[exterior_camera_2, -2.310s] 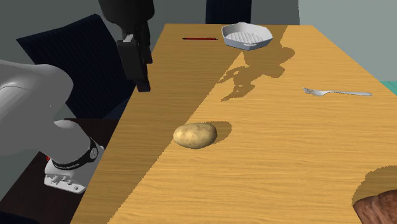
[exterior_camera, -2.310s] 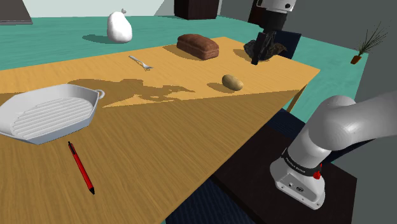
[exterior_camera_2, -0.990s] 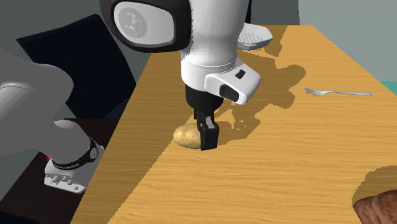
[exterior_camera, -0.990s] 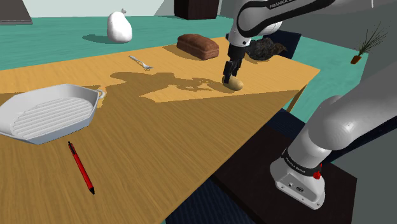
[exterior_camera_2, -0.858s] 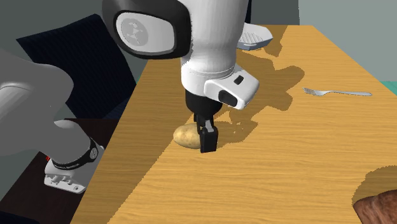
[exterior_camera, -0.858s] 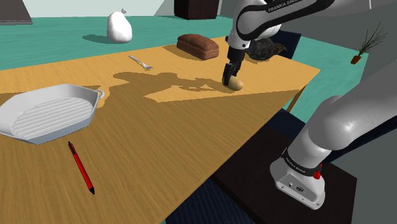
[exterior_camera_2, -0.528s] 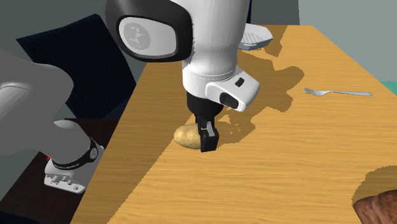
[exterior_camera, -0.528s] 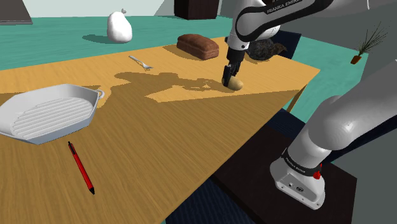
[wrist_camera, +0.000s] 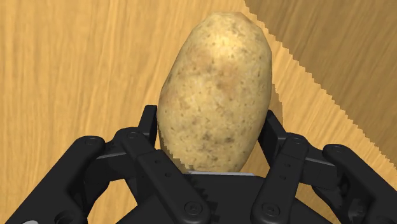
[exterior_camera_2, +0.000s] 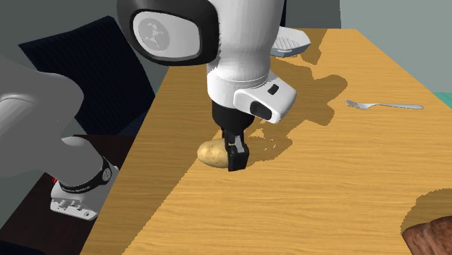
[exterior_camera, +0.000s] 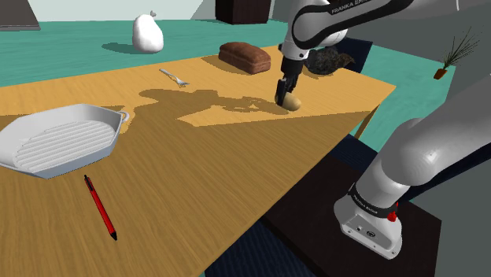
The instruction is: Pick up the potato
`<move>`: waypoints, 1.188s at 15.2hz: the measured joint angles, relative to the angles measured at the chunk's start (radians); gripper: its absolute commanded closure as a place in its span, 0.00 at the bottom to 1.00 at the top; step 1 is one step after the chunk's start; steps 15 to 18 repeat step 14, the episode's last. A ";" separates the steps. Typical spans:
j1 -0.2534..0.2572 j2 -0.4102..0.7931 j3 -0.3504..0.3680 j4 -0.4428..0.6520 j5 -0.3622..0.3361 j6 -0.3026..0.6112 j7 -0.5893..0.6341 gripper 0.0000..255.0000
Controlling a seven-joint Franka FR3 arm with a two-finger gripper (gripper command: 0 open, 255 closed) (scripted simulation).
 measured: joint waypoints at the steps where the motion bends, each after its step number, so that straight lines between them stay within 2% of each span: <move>1: 0.000 -0.003 0.000 0.007 0.000 -0.011 0.000 1.00; 13: 0.000 -0.047 0.005 0.131 -0.001 -0.179 0.005 1.00; 18: 0.000 -0.049 0.003 0.138 -0.002 -0.188 0.003 1.00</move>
